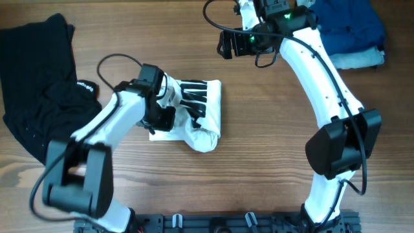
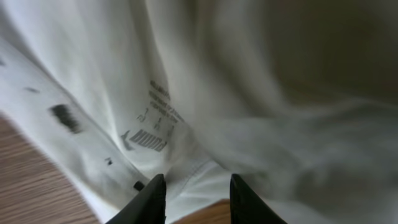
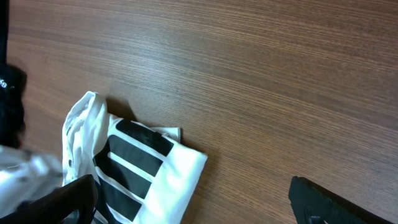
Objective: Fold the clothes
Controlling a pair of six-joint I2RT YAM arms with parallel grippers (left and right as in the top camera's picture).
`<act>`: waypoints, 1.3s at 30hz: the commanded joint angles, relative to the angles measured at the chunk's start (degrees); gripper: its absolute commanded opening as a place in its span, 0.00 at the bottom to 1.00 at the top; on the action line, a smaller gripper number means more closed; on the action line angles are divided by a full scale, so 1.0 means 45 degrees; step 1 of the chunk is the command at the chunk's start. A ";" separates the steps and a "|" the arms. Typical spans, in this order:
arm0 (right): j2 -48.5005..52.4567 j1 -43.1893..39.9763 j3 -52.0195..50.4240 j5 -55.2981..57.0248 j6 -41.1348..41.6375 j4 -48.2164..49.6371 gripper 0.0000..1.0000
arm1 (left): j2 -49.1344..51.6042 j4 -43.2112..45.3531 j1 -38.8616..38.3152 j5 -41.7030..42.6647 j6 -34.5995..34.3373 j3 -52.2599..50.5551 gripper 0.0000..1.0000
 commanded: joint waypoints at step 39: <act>0.0000 -0.0019 0.0034 0.0321 -0.0097 -0.0053 0.99 | -0.0335 -0.2676 0.0661 -0.0665 -0.1909 0.0597 0.04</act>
